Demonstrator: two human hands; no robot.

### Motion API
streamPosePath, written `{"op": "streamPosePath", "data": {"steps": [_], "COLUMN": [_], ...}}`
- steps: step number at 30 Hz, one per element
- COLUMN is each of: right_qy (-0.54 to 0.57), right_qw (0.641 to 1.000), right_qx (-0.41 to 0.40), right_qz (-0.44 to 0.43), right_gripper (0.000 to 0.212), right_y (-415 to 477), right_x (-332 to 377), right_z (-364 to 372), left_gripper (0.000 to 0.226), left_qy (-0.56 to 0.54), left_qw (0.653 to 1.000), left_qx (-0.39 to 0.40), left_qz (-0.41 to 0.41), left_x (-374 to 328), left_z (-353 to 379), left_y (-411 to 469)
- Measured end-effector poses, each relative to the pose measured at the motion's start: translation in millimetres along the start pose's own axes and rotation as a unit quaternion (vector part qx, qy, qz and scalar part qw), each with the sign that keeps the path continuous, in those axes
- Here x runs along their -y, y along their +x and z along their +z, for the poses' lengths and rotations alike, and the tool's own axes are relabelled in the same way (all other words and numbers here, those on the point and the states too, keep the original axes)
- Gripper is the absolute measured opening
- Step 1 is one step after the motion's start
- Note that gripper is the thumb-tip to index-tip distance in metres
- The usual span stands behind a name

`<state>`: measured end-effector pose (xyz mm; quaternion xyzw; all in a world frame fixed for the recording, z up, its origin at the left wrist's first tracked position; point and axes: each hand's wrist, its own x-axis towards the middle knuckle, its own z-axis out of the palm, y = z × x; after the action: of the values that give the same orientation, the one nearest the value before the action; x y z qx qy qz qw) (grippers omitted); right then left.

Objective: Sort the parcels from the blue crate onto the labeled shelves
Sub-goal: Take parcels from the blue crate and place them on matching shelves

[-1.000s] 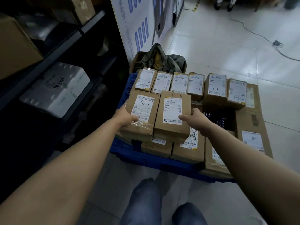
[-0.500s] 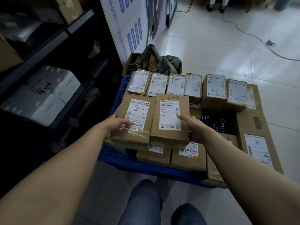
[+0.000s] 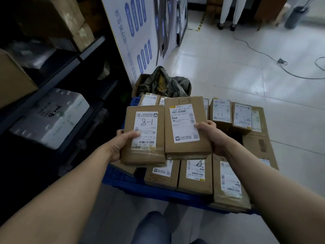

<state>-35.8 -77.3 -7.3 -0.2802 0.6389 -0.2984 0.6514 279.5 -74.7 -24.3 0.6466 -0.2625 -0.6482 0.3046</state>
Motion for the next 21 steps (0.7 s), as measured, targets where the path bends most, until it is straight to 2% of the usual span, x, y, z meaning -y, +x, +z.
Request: {"op": "streamPosePath", "data": {"steps": [7, 13, 18, 21], "right_qy": [0.055, 0.065, 0.062, 0.052], "right_qw": [0.997, 0.989, 0.985, 0.982], "right_qx": [0.008, 0.04, 0.065, 0.097], "right_qz": [-0.054, -0.124, -0.148, -0.154], "right_gripper": [0.062, 0.075, 0.073, 0.073], "right_y": [-33, -54, -60, -62], "right_x": [71, 131, 157, 171], "right_z": [2, 14, 21, 31], "left_gripper": [0.072, 0.094, 0.071, 0.053], "left_qy": [-0.013, -0.054, -0.059, -0.066], "left_qw": [0.998, 0.991, 0.986, 0.984], "left_qx": [0.009, 0.053, 0.047, 0.017], "left_qz": [0.061, 0.113, 0.146, 0.164], "left_x": [-71, -130, -158, -163], "left_z": [6, -6, -11, -17], "left_y": [-40, -65, -87, -107]}}
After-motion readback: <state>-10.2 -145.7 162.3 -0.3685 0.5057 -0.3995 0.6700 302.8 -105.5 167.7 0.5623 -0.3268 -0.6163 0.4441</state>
